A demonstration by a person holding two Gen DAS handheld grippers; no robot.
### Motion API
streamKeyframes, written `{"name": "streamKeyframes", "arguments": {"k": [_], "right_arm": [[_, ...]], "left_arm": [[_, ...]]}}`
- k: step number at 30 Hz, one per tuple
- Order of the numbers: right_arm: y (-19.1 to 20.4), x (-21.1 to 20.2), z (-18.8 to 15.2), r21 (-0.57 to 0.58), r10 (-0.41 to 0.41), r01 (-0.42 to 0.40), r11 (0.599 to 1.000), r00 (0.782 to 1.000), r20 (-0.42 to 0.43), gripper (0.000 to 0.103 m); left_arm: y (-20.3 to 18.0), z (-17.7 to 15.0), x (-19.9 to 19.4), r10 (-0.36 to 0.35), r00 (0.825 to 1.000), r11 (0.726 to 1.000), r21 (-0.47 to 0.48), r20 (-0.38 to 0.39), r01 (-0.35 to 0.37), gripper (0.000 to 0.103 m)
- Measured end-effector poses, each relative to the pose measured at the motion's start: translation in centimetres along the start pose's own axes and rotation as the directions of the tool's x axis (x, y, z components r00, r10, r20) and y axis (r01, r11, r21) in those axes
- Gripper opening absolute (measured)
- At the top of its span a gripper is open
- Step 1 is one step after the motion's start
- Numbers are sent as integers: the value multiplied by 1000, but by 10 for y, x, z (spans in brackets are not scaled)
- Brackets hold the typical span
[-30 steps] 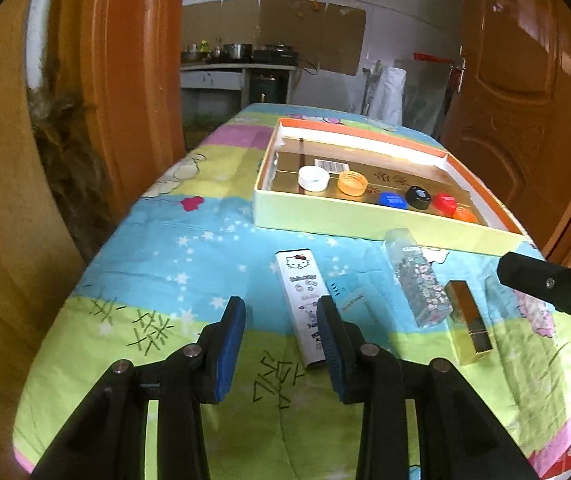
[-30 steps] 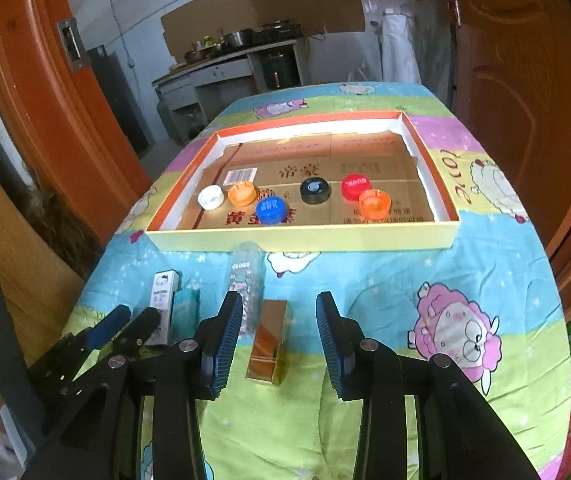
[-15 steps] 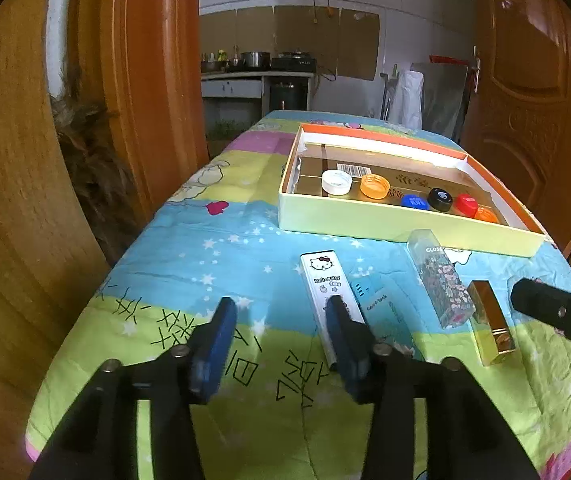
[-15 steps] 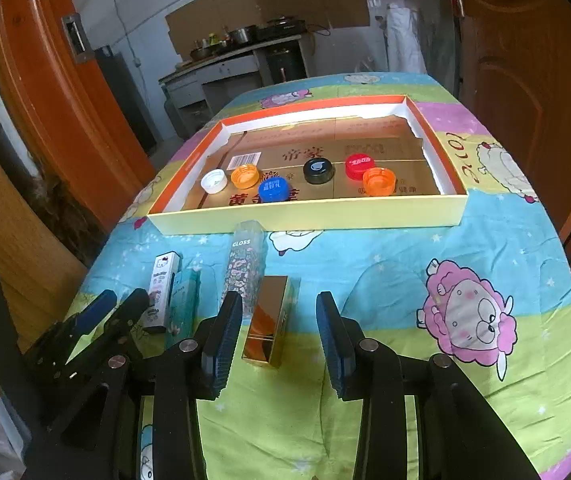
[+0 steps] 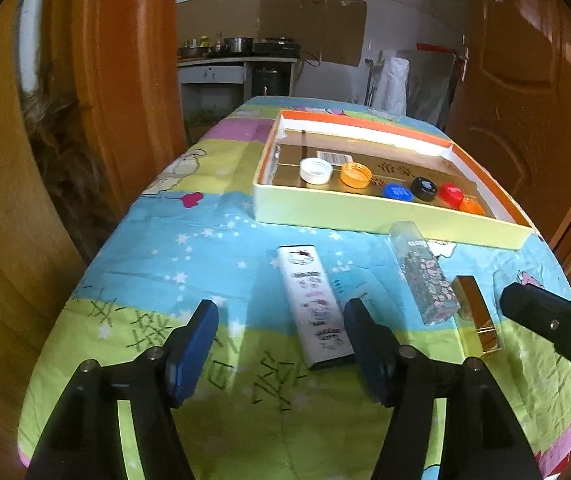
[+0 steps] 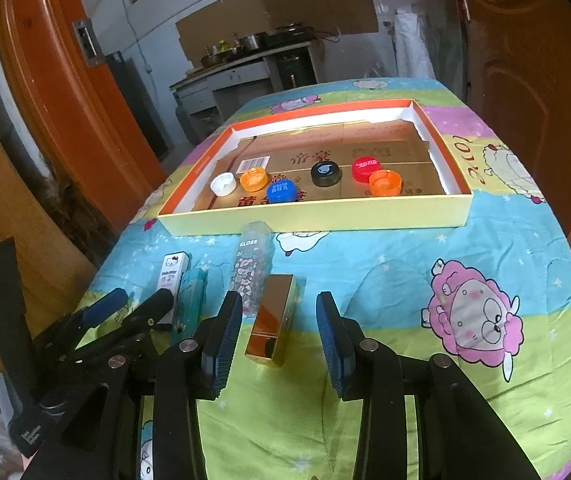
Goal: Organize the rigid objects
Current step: 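Grasp the white Hello Kitty box with the left gripper while the right gripper grasps the gold lipstick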
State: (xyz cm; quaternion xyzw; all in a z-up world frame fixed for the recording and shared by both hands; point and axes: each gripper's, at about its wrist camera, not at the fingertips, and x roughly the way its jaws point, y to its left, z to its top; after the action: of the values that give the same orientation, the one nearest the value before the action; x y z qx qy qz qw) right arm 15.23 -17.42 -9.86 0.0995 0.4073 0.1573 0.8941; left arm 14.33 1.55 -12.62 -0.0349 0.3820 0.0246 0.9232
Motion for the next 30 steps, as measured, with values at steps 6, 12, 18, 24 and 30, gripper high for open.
{"name": "streamKeyframes", "arguments": {"k": [6,12,18,24,30], "right_arm": [[-6,1,-2,14,10,-10,1000,1000,-4,40],[-10,5,-6,13,8,-8,1000,1000,-23,40],[2,16,-11,-8,3,-4,1000,999,-43,40],[19,34,-12,-58,-88,84,995,994,-61,40],[30,40,-15,-128,-189,183,975,981,-35,26]], "left_arm": [[-4,2,9,29,998,999,14,-56,-28,65],[3,2,11,30,998,997,70,-59,-26,67],[13,7,13,-6,997,996,92,-74,13,62],[13,5,10,-25,999,994,102,-49,30,32],[19,4,7,-75,996,994,78,-37,78,28]]}}
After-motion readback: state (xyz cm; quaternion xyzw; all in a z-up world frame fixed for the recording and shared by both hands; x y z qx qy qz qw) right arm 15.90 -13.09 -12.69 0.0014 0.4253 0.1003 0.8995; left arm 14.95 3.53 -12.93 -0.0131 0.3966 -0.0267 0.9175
